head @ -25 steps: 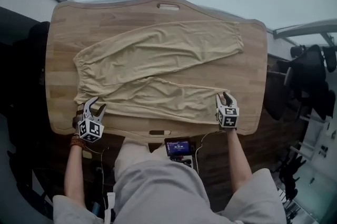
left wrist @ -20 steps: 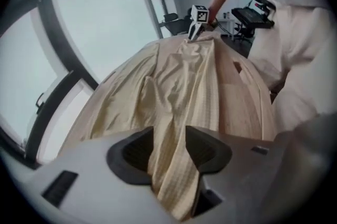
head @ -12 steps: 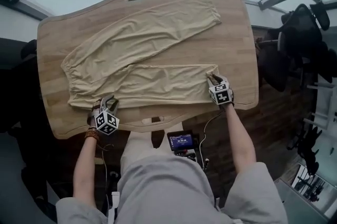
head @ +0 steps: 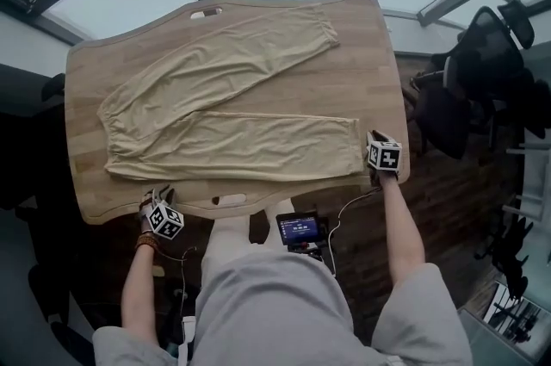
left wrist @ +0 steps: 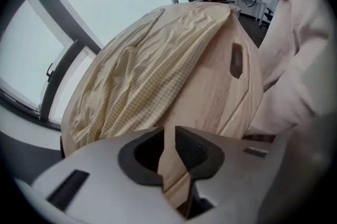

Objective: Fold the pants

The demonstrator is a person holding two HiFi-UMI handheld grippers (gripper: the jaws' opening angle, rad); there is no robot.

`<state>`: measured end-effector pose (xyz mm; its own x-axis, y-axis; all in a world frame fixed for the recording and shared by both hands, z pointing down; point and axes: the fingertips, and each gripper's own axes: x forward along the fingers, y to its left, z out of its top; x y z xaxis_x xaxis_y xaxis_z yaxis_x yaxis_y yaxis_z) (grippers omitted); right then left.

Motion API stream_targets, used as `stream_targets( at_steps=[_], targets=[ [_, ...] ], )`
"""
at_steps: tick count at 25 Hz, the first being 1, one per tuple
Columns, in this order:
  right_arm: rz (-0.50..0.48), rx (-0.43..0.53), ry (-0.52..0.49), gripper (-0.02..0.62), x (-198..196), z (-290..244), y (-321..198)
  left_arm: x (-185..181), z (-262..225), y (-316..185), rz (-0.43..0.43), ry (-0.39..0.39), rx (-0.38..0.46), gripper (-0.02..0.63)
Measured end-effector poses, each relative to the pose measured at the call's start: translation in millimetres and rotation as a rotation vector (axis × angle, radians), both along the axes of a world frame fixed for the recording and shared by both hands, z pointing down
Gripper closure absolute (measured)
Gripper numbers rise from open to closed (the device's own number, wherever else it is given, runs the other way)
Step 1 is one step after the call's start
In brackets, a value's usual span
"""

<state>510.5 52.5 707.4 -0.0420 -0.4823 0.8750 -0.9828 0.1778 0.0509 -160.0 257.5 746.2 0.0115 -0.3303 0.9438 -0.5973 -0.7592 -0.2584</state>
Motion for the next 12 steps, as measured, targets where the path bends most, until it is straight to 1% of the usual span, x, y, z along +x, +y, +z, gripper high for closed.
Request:
stream_targets(
  at_steps=[1,2,3,4,5,6,7,8,9,10,11,12],
  targets=[
    [0.04,-0.002,0.043,0.542,19,2,3,-1,-1,5,-0.011,-0.011,-0.003,0.538],
    [0.055,-0.005,0.055,0.551,29,4,8,-1,-3,9,-0.02,-0.021,-0.002,0.537],
    [0.05,-0.008,0.03,0.551,30,7,14,-1,-5,11,-0.024,-0.03,0.003,0.537],
    [0.027,-0.007,-0.016,0.551,23,7,21,-1,-8,12,-0.021,-0.041,0.011,0.537],
    [-0.018,0.001,-0.061,0.548,10,4,30,-2,-12,12,-0.016,-0.053,0.022,0.535],
    [-0.091,0.016,-0.091,0.542,-4,1,39,-2,-15,9,-0.009,-0.064,0.035,0.531],
    [-0.198,0.032,-0.096,0.523,-17,-2,50,-2,-16,4,-0.001,-0.073,0.047,0.528],
    [-0.332,0.038,-0.074,0.494,-28,-2,64,-1,-16,-3,0.007,-0.082,0.055,0.523],
    [-0.477,0.03,-0.032,0.469,-37,1,78,-2,-15,-12,0.016,-0.091,0.061,0.511],
    [-0.613,0.014,0.016,0.428,-45,6,91,-8,-16,-21,0.027,-0.103,0.067,0.493],
    [-0.726,-0.003,0.062,0.405,-53,10,100,-17,-18,-31,0.042,-0.118,0.074,0.482],
    [-0.815,-0.016,0.103,0.404,-59,14,105,-29,-21,-39,0.061,-0.138,0.081,0.476]
  ],
)
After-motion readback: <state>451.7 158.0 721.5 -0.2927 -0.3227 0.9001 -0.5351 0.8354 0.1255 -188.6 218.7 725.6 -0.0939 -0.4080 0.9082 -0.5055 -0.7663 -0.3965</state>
